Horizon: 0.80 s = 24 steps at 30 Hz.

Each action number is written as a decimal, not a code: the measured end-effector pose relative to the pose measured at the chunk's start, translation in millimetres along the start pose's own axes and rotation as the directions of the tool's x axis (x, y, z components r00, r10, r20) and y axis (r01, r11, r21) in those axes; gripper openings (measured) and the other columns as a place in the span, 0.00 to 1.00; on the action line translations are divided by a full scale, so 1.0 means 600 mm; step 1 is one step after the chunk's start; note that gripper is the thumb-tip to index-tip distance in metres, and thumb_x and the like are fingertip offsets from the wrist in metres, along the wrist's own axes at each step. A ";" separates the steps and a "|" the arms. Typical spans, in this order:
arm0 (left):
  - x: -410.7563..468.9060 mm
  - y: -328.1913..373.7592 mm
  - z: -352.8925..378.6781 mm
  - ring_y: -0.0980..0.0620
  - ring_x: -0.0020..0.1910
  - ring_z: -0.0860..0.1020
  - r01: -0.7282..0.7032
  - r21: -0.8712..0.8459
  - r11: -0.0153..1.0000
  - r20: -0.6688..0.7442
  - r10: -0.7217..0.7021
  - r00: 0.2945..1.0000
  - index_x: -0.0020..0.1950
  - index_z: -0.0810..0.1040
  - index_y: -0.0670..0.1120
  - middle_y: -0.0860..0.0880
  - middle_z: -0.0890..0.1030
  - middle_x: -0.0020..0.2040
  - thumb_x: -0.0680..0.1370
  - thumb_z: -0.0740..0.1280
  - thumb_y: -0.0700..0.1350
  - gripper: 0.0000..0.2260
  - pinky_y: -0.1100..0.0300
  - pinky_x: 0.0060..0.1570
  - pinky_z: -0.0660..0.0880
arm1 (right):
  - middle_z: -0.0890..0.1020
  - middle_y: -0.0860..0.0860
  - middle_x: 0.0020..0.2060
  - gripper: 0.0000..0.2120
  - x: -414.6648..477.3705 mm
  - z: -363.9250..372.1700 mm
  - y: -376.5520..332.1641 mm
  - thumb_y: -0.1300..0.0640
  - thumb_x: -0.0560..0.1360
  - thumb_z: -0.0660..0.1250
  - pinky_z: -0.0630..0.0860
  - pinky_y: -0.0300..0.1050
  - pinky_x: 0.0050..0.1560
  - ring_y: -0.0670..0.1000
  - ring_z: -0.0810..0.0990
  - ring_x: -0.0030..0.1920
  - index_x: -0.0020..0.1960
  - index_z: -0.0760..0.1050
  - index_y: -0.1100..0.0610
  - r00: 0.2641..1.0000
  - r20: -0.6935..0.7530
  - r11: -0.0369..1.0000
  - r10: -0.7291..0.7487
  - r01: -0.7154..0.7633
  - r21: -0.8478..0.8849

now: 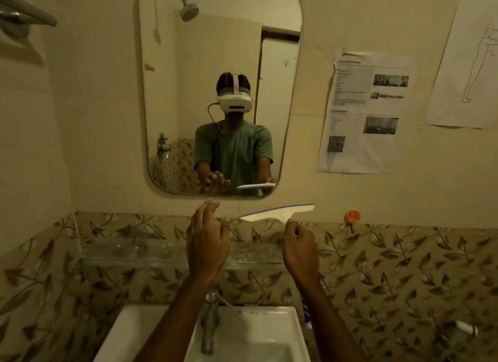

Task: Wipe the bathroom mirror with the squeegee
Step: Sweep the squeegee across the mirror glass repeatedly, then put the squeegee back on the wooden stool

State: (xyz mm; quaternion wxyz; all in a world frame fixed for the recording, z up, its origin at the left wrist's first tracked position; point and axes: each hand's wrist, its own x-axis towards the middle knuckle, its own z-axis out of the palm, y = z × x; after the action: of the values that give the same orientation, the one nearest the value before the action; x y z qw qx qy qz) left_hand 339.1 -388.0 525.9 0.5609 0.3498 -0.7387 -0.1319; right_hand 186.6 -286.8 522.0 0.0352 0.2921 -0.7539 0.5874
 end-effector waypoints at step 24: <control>-0.444 0.127 -0.004 0.49 0.74 0.64 -0.057 0.116 0.992 0.421 0.003 0.907 0.73 0.66 0.47 0.49 0.68 0.74 0.81 0.60 0.52 0.22 0.52 0.68 0.63 | 0.75 0.53 0.32 0.13 -0.263 -0.263 0.229 0.53 0.80 0.59 0.70 0.48 0.37 0.52 0.73 0.34 0.40 0.74 0.59 0.922 0.141 0.924 0.361 -0.374 0.081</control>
State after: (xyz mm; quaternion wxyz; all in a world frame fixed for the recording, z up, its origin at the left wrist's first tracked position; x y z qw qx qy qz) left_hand 346.9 -155.5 375.0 0.3679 0.3362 -0.8541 -0.1487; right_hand 204.7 -61.5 389.1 -0.1378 0.1827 -0.7637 0.6037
